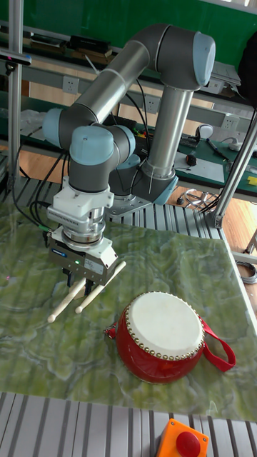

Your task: Play the drum

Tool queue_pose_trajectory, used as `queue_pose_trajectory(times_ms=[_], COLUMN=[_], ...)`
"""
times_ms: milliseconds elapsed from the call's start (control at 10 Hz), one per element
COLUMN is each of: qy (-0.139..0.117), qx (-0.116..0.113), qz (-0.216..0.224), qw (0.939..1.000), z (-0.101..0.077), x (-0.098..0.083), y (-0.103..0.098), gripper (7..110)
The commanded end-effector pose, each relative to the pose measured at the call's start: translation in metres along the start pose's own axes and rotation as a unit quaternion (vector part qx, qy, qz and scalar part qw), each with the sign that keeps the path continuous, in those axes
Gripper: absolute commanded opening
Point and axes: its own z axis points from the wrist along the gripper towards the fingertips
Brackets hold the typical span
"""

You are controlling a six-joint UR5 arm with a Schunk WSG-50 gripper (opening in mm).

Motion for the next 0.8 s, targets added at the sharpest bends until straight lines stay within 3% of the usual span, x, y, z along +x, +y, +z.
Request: queue_pose_trajectory(times_ms=[0,700], qy=[0.003,0.004], qx=[0.002,-0.003], qz=[0.009,0.0], qw=[1.0,1.0], z=[0.0011,0.0024], x=[0.003,0.0071], y=[-0.0044,-0.0018], gripper=[22,22])
